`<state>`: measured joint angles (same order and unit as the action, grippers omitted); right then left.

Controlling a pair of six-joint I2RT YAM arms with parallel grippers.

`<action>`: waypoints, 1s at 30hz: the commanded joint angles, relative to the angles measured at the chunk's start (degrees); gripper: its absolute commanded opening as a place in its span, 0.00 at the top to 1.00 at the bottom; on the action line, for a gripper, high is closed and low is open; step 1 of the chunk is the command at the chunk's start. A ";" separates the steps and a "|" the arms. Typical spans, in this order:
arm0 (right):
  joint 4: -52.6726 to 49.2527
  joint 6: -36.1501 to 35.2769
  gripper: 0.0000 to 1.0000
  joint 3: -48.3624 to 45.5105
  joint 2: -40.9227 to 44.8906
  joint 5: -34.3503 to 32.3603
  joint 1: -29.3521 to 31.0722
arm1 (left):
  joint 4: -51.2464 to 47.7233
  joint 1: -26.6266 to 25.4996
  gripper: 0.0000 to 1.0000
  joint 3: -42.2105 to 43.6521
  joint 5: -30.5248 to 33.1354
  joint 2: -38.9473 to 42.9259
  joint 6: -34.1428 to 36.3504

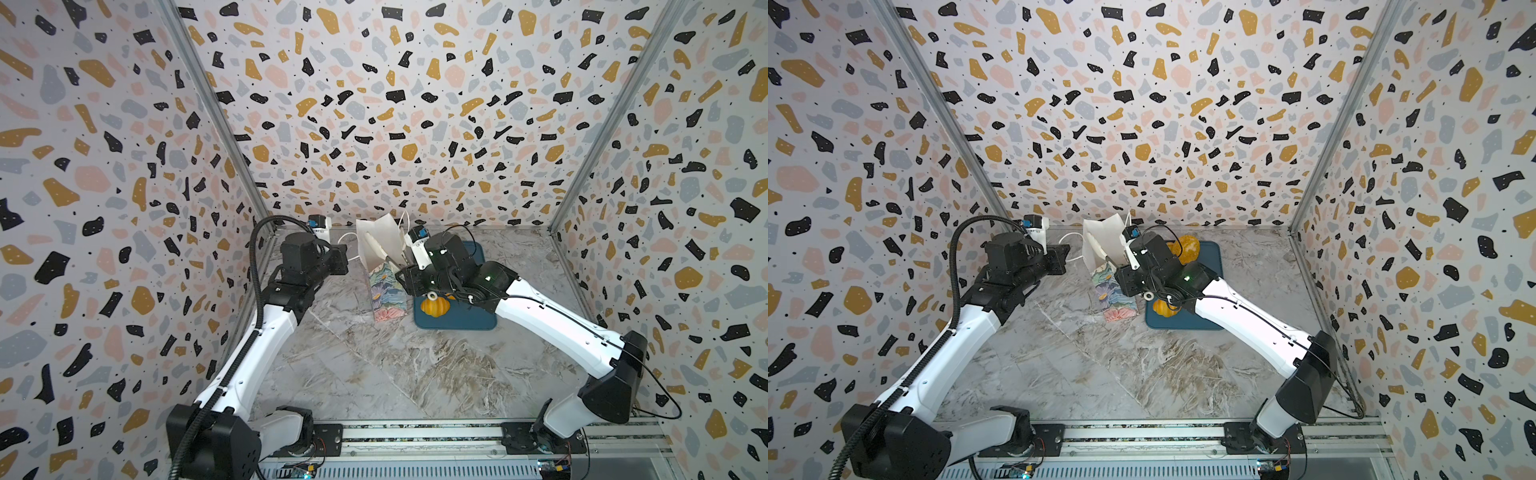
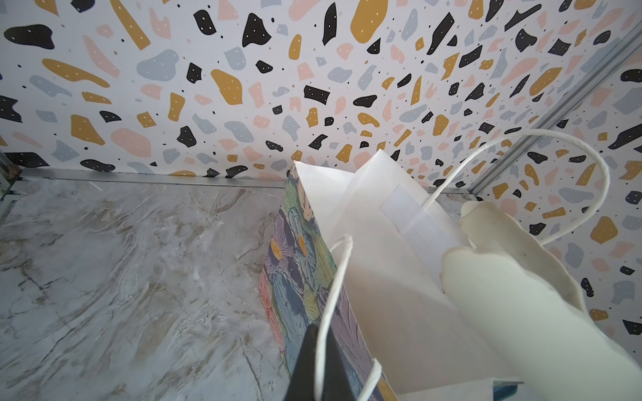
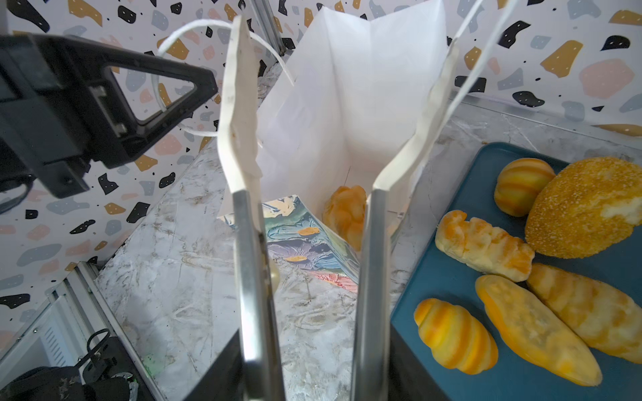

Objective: Place the fake bread into the paper bag
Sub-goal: 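Withdraw the open tongs from the bag back toward the tray with the right gripper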

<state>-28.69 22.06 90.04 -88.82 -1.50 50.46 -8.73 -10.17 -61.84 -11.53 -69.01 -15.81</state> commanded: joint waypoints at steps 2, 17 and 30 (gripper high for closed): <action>7.02 2.08 0.45 -3.29 6.40 5.02 -2.75 | 1.08 0.15 1.00 0.58 0.02 1.04 0.65; 12.69 1.43 0.47 -11.28 15.42 8.97 -4.58 | 2.09 0.15 1.00 1.34 2.19 2.05 0.26; 13.34 0.52 0.49 -13.15 20.27 5.68 -4.58 | 3.31 0.15 1.00 2.39 2.76 2.33 0.21</action>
<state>-18.39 23.66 76.66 -72.42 6.31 45.78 -7.53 -10.17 -59.59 -9.28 -67.40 -15.81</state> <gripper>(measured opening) 0.513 0.046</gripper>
